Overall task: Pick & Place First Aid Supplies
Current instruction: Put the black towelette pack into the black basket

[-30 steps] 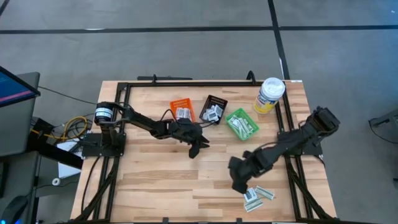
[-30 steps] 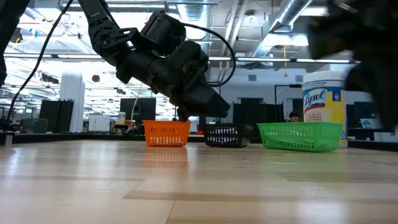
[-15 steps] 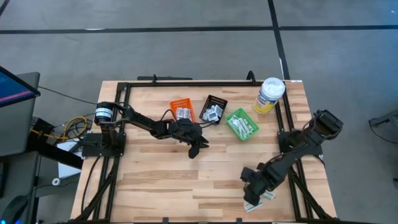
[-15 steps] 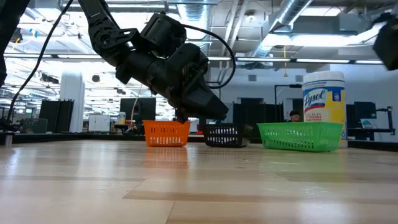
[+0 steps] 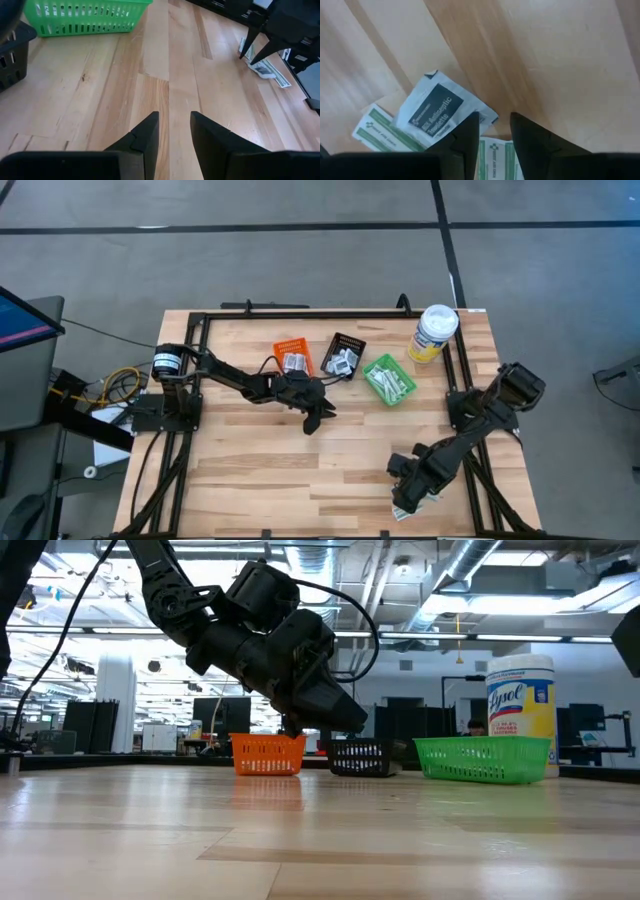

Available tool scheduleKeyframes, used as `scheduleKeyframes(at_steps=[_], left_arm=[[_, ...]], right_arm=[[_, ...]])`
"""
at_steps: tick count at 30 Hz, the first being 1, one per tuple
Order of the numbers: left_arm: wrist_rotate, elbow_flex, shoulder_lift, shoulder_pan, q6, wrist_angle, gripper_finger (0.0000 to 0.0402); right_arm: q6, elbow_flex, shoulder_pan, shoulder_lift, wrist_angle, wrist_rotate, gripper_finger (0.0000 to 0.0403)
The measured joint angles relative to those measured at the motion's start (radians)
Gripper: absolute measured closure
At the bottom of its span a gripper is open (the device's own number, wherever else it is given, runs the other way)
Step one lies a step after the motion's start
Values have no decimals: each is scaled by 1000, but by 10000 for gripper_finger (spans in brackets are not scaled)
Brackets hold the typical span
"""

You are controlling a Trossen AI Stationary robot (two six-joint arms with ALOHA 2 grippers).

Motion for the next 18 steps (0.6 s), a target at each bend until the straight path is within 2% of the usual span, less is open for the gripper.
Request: scheduleKeyframes(at_steps=[7,14,18], left_arm=[[0,0,0,0,0,0,291],[0,0,0,0,0,0,291],[0,0,0,0,0,0,291]], right_arm=[[-1,0,-3,52,0,1,304],[-3,1,-4,68,10,4,387],[4,9,-6,63,12,46,392]])
